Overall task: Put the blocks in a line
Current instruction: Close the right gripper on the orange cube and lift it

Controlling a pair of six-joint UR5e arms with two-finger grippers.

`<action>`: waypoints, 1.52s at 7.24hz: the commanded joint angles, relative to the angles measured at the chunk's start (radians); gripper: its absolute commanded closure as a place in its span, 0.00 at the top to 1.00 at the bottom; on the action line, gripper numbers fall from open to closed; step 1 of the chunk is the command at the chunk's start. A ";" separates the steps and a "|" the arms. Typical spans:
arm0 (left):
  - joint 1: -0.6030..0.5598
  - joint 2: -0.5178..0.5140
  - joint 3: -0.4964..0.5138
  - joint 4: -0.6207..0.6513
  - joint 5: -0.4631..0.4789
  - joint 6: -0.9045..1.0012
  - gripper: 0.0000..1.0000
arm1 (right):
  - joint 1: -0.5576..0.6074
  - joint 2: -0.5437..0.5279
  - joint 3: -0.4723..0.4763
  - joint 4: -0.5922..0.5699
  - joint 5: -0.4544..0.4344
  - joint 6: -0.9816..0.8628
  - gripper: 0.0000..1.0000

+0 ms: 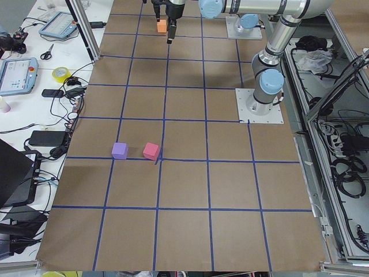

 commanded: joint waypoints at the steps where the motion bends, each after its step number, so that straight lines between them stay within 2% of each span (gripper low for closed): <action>1: 0.000 0.000 0.001 0.002 0.000 0.000 1.00 | 0.002 0.002 0.006 0.008 0.056 -0.013 1.00; 5: -0.001 0.000 0.000 0.002 0.000 0.000 1.00 | 0.001 0.064 0.007 -0.006 0.041 -0.083 1.00; 8: 0.000 0.000 0.000 0.002 0.000 0.000 1.00 | 0.001 0.077 0.007 -0.012 0.037 -0.070 1.00; 9: 0.000 0.000 0.000 0.002 0.000 0.000 1.00 | 0.001 0.078 0.004 -0.015 0.041 -0.068 0.80; 10: 0.000 -0.003 0.000 0.002 0.000 0.000 1.00 | 0.001 0.081 0.004 -0.013 0.049 -0.068 0.32; 11: 0.000 -0.002 0.000 0.002 0.000 0.000 1.00 | 0.001 0.081 0.003 -0.007 0.054 -0.067 0.00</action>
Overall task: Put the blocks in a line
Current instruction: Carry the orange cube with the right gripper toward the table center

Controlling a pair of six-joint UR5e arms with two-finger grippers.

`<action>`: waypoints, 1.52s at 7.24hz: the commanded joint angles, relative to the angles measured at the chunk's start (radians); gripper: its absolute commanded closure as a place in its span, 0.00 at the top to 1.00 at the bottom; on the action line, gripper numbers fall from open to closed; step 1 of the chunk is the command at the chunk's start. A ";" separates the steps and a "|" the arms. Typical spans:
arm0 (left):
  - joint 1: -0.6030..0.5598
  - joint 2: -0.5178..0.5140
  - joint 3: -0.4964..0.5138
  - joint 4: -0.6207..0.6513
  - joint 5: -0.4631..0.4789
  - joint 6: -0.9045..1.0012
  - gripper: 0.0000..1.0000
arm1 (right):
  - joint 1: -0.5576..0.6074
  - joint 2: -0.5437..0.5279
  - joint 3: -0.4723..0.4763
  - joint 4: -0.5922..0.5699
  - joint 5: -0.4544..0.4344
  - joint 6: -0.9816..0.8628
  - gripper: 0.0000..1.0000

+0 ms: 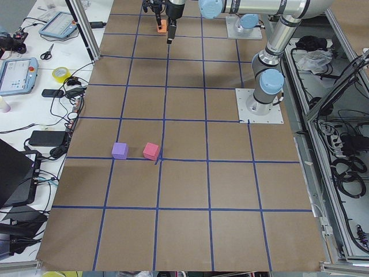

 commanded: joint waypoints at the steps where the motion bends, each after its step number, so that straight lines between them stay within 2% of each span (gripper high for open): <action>1: 0.000 0.000 0.000 0.000 0.000 0.000 1.00 | 0.000 -0.008 -0.009 0.014 0.003 0.012 0.00; 3: 0.002 0.000 0.000 0.000 0.000 0.000 1.00 | 0.020 -0.055 -0.052 0.031 -0.007 0.066 0.00; 5: 0.000 0.000 0.000 0.000 0.000 0.000 1.00 | 0.168 -0.071 -0.167 0.147 -0.010 0.293 0.00; 7: 0.000 0.000 0.000 0.000 0.000 0.000 1.00 | 0.296 -0.005 -0.237 0.164 0.002 0.510 0.00; 9: 0.000 0.000 0.000 -0.002 0.000 0.000 1.00 | 0.412 0.079 -0.326 0.164 0.005 0.637 0.00; 11: 0.000 0.000 0.000 -0.002 0.000 0.000 1.00 | 0.487 0.151 -0.369 0.152 0.006 0.737 0.00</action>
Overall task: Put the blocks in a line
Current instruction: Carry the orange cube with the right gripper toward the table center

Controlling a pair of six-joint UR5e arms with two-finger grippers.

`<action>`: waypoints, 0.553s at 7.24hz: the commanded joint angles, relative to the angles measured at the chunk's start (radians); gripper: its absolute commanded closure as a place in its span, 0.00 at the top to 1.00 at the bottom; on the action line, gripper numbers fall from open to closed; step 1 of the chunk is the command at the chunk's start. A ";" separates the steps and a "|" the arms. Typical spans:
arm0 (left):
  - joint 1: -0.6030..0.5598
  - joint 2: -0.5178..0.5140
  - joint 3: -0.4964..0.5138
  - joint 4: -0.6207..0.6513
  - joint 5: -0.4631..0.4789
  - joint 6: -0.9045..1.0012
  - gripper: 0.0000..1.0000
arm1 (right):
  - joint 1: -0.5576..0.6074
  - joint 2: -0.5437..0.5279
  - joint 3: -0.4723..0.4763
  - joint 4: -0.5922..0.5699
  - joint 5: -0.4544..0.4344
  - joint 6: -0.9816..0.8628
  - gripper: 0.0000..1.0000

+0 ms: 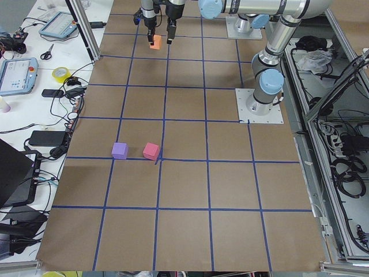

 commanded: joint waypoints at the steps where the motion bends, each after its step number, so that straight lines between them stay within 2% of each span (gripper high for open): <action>1: 0.000 0.000 0.000 0.001 0.000 0.000 1.00 | 0.083 0.070 -0.041 -0.011 0.004 0.115 0.00; 2: 0.000 0.002 0.000 0.001 0.000 0.000 1.00 | 0.104 0.096 -0.041 -0.057 0.005 0.125 0.00; 4: 0.000 0.002 0.000 0.003 0.002 0.000 1.00 | 0.121 0.130 -0.085 -0.086 0.068 0.131 0.00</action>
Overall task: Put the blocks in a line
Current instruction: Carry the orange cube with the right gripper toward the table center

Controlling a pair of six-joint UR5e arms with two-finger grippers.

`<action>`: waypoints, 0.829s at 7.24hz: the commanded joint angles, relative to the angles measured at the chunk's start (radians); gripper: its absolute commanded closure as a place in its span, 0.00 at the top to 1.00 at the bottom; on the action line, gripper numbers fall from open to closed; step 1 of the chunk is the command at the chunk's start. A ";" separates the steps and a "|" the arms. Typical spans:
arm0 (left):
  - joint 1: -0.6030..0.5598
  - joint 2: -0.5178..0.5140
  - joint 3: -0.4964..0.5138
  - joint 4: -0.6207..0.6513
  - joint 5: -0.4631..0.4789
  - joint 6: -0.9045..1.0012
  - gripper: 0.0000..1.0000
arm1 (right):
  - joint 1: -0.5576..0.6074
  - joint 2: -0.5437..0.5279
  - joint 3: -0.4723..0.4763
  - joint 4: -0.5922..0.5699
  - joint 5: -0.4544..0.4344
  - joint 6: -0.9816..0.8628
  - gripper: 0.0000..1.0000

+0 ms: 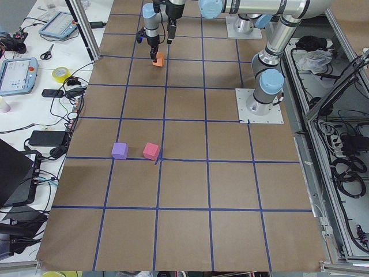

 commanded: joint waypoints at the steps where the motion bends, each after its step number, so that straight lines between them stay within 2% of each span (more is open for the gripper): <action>1: 0.000 0.000 0.001 0.001 0.001 0.000 1.00 | 0.017 0.031 -0.033 -0.015 0.034 0.007 0.00; 2: 0.000 -0.004 0.001 0.001 0.000 0.000 1.00 | 0.026 0.035 -0.033 -0.017 0.034 0.007 0.30; 3: 0.002 -0.006 0.002 0.001 0.000 0.000 1.00 | 0.028 0.037 -0.032 -0.029 0.032 -0.010 0.99; 6: 0.003 -0.004 0.001 0.001 0.001 0.000 1.00 | 0.020 0.006 -0.032 0.004 0.019 0.005 1.00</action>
